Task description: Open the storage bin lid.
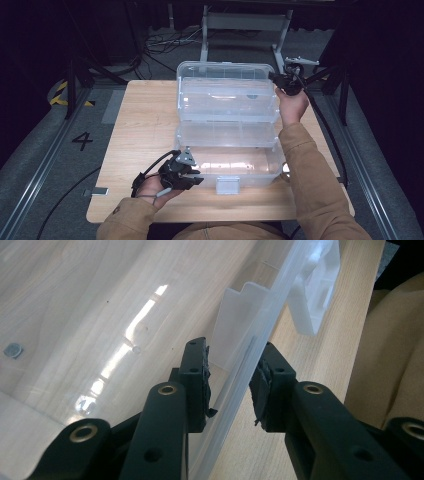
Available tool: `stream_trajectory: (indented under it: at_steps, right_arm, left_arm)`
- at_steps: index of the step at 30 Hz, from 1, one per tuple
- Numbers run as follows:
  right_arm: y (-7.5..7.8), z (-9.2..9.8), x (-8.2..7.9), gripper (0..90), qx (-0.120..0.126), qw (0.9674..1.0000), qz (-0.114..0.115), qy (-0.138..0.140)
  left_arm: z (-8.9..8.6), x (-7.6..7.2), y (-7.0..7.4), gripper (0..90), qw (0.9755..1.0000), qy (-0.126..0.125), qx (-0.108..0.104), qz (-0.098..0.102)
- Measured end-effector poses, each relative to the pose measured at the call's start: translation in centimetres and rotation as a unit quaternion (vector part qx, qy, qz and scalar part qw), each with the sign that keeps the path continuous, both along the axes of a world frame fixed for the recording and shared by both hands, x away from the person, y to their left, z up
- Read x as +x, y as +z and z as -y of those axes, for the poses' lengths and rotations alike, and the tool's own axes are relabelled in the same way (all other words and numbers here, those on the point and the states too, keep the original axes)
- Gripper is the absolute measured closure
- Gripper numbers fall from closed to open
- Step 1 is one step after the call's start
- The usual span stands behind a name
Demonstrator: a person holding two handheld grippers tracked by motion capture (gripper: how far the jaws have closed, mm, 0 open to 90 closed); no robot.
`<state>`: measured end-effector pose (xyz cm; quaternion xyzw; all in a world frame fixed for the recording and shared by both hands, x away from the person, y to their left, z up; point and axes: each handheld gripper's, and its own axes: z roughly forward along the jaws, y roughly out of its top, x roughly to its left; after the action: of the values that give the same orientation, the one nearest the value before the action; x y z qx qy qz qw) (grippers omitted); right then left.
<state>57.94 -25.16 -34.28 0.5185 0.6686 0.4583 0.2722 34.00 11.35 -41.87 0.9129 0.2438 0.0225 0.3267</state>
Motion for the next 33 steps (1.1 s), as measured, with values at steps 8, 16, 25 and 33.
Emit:
stream_trajectory:
  at_steps: [8, 16, 25, 33]
  right_arm:
    - [-0.4, 0.0, 0.6, 85.2, 0.005, 0.9999, -0.015, 0.000]
    - [-0.8, 0.1, 1.1, 85.1, 0.008, 0.9996, -0.029, 0.002]
    - [-1.4, 0.2, 1.8, 85.0, 0.015, 0.9986, -0.050, 0.002]
    - [-1.9, 0.4, 2.6, 84.9, 0.024, 0.9969, -0.075, 0.002]
  left_arm:
    - [0.0, 0.0, 0.0, 70.8, 1.0000, 0.000, 0.000, 0.000]
    - [0.0, 0.0, 0.0, 70.8, 1.0000, 0.000, -0.001, 0.000]
    - [0.0, 0.0, 0.0, 70.8, 1.0000, 0.000, -0.001, 0.000]
    - [0.0, 0.0, 0.0, 70.8, 1.0000, 0.001, -0.002, 0.000]
